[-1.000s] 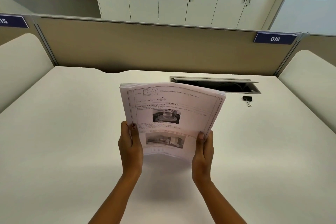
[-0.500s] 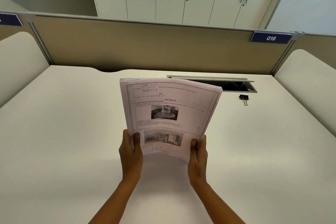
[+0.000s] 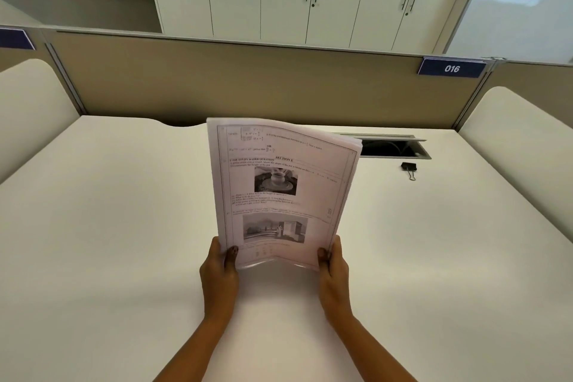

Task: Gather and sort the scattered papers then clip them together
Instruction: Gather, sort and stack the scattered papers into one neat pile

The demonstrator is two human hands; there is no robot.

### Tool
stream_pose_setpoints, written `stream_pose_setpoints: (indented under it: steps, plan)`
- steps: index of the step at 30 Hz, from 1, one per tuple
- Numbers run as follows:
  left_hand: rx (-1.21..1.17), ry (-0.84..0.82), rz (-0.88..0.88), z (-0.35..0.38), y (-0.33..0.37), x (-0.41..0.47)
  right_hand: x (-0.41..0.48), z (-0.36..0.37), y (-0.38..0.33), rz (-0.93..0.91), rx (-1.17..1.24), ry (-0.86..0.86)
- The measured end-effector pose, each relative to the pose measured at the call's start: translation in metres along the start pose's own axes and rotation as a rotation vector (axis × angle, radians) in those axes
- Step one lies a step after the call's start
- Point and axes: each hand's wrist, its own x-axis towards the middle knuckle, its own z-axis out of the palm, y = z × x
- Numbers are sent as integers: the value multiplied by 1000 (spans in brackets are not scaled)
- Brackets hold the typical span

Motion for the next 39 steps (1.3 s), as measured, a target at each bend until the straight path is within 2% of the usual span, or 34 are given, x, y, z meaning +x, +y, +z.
stream_pose_setpoints:
  steps: [6, 10, 16, 20, 29, 35, 39]
  plan:
    - [-13, 118, 12, 5, 18, 8, 5, 5, -10, 1, 78, 33]
    - [-83, 159, 81, 7, 29, 13, 6, 8, -13, 1, 74, 24]
    - [-127, 142, 11, 6, 37, 15, 3, 8, -13, -1, 62, 11]
    - [-124, 140, 51, 6, 42, 12, 5, 7, -17, -12, 84, 35]
    - [-87, 97, -23, 5, 34, 6, 2, 5, -16, 34, 37, 28]
    - [58, 110, 29, -3, 43, 13, 4, -3, -19, 42, -83, 75]
    - [108, 50, -86, -2, 46, 16, 1, -6, -18, 144, -176, 76]
